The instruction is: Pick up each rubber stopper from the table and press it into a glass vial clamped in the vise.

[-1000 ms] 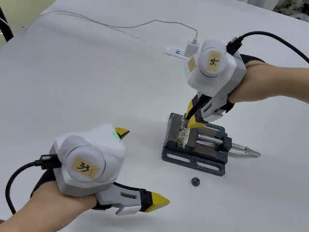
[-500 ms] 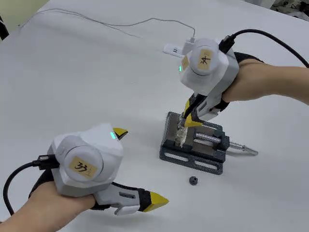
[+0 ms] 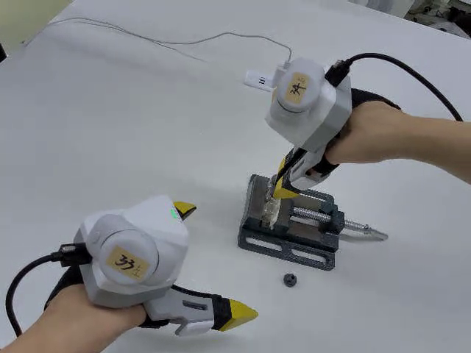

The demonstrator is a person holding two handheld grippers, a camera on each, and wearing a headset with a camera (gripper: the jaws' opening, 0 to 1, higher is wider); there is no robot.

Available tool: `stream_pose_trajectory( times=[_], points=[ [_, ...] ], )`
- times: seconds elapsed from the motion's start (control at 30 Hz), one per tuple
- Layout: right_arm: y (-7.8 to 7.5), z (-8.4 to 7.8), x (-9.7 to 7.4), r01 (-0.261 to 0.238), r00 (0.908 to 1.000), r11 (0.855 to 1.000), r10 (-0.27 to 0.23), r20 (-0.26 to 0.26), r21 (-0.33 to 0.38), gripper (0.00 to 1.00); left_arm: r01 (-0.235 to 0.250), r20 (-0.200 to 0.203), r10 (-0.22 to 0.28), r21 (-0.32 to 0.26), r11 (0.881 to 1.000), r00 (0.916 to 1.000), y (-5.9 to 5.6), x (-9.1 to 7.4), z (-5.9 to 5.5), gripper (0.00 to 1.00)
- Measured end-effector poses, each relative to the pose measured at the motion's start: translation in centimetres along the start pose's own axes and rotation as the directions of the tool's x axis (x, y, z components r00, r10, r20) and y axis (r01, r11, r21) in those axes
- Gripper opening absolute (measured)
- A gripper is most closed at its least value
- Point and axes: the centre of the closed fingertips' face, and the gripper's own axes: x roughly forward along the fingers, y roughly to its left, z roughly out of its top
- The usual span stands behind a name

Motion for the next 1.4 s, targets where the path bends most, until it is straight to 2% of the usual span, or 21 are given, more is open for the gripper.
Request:
stream_pose_trajectory(
  times=[0.03, 0.1, 0.33, 0.4, 0.67, 0.83, 0.9, 1.0, 1.1, 1.17, 1.3, 1.4],
  points=[
    [0.0, 0.0, 0.0, 0.005, 1.0000, 1.000, -0.005, 0.004, -0.026, 0.04, 0.000, 0.000, 0.000, 0.000, 1.000, 1.0000, 0.0, 0.0, 0.0, 0.98],
    [0.2, 0.0, -0.1, 0.011, 0.9999, 1.000, -0.011, 0.009, -0.008, 0.04, 0.001, 0.000, -0.001, 0.000, 1.000, 1.0000, -0.1, 0.0, 0.0, 0.98],
    [0.6, -0.1, -0.4, 0.010, 0.9998, 0.992, -0.007, 0.021, -0.122, 0.06, -0.002, -0.004, 0.002, 0.003, 1.000, 1.0000, 0.0, -0.2, -0.1, 0.98],
    [0.6, -0.1, -0.4, 0.009, 0.9998, 0.994, -0.007, 0.020, -0.108, 0.06, -0.004, -0.005, 0.004, 0.001, 1.000, 1.0000, 0.0, -0.3, -0.1, 0.98],
    [0.6, 0.0, -0.5, 0.004, 0.9999, 0.986, -0.002, 0.012, -0.164, 0.09, -0.006, -0.002, 0.006, -0.002, 1.000, 1.0000, 0.0, -0.3, -0.1, 0.98],
    [0.8, 0.0, -0.9, -0.001, 0.9996, 0.984, 0.006, 0.026, -0.176, 0.15, -0.014, 0.002, 0.014, 0.000, 1.000, 0.9999, 0.1, -0.4, 0.1, 0.96],
    [0.5, 0.2, -1.5, 0.013, 0.9991, 0.983, -0.005, 0.043, -0.183, 0.15, -0.013, 0.002, 0.013, -0.004, 1.000, 0.9999, 0.2, -0.4, 0.1, 0.96],
    [-0.9, -0.1, -1.7, 0.002, 0.9974, 0.988, 0.010, 0.071, -0.157, 0.12, -0.015, 0.000, 0.015, -0.003, 1.000, 0.9999, 0.3, -0.4, 0.1, 0.96],
    [-1.5, -0.3, -1.9, -0.010, 0.9957, 0.990, 0.023, 0.090, -0.138, 0.02, -0.015, 0.004, 0.015, -0.008, 1.000, 0.9999, 0.4, -0.4, 0.1, 0.96],
    [-1.4, -0.3, -1.7, -0.038, 0.9942, 0.993, 0.048, 0.096, -0.110, 0.03, -0.015, 0.006, 0.015, -0.011, 1.000, 0.9999, 0.4, -0.3, 0.2, 0.96],
    [-1.7, -0.8, -1.1, -0.053, 0.9943, 0.993, 0.063, 0.087, -0.109, 0.00, -0.013, 0.005, 0.013, -0.014, 1.000, 0.9999, 0.3, -0.2, 0.1, 0.96],
    [-1.5, -0.7, -0.7, -0.068, 0.9927, 0.993, 0.078, 0.093, -0.099, 0.03, -0.010, 0.004, 0.010, -0.014, 1.000, 0.9999, 0.3, -0.1, 0.1, 0.96]
  ],
)
